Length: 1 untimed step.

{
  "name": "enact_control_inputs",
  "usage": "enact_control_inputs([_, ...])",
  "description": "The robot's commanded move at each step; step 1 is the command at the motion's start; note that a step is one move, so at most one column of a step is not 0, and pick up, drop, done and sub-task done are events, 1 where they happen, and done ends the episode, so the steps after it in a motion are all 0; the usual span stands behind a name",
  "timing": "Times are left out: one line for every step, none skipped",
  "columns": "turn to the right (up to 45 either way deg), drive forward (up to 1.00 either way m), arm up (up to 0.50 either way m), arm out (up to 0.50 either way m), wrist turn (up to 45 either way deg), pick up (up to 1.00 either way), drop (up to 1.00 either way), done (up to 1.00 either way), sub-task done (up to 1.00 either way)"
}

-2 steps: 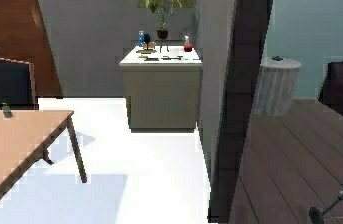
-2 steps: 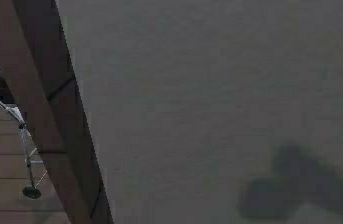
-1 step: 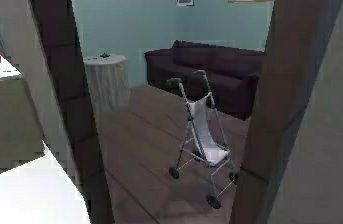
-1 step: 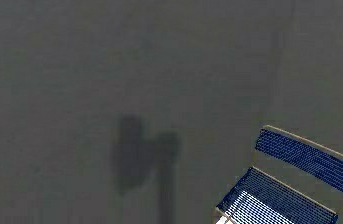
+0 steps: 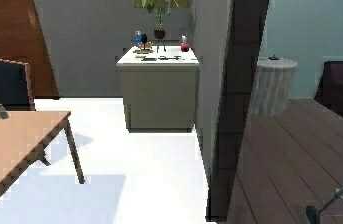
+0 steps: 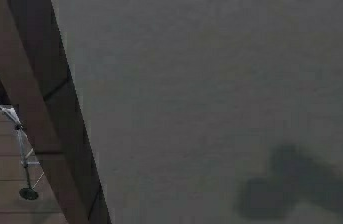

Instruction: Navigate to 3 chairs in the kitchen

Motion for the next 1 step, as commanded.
enact_control_inputs([-45.0, 0.00, 0.00, 0.00, 0.0, 0.00, 0.00, 0.00, 0.00])
